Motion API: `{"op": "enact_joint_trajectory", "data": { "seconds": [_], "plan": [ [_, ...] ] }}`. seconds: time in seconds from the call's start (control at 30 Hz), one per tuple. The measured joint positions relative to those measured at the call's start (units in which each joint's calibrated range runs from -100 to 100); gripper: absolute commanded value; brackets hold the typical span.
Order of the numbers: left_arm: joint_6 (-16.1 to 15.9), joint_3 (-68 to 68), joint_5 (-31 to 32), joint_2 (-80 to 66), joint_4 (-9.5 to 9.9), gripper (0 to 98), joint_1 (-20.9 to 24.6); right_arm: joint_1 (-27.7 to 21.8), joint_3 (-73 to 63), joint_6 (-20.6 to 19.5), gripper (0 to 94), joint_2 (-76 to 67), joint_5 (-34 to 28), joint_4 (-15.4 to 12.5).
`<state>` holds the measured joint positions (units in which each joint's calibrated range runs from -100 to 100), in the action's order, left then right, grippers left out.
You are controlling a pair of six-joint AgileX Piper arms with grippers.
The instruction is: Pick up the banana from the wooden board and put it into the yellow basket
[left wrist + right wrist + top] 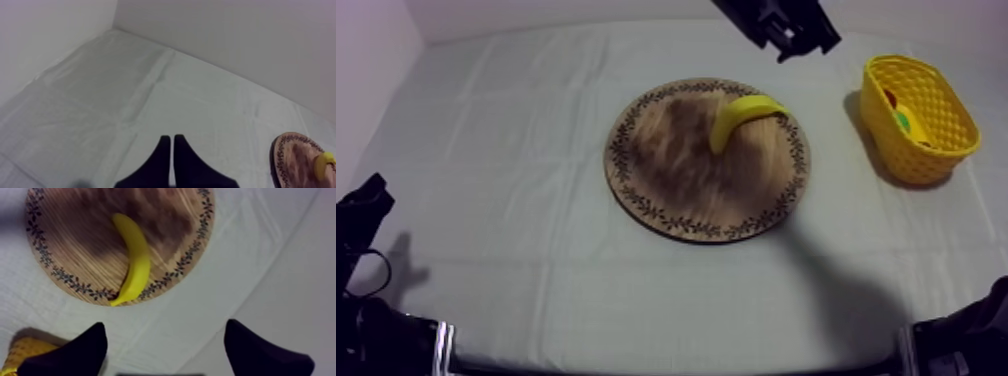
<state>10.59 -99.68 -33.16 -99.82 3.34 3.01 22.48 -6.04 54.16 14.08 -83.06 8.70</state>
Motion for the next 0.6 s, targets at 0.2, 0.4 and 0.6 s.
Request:
{"op": "enact_joint_trajectory", "data": {
  "seconds": [0.2, 0.4, 0.6],
  "plan": [
    [0.0, 0.0, 0.0, 0.0, 0.0, 0.1, 0.0, 0.45, 5.42, -1.56, 80.1, 2.89, 4.41, 0.54],
    [0.0, 0.0, 0.0, 0.0, 0.0, 0.1, 0.0, 0.44, 8.35, -2.33, 80.0, 7.33, 8.85, 1.21],
    [0.0, 0.0, 0.0, 0.0, 0.0, 0.1, 0.0, 0.25, 7.54, -2.33, 80.1, 12.7, 12.4, 1.25]
  ]
}}
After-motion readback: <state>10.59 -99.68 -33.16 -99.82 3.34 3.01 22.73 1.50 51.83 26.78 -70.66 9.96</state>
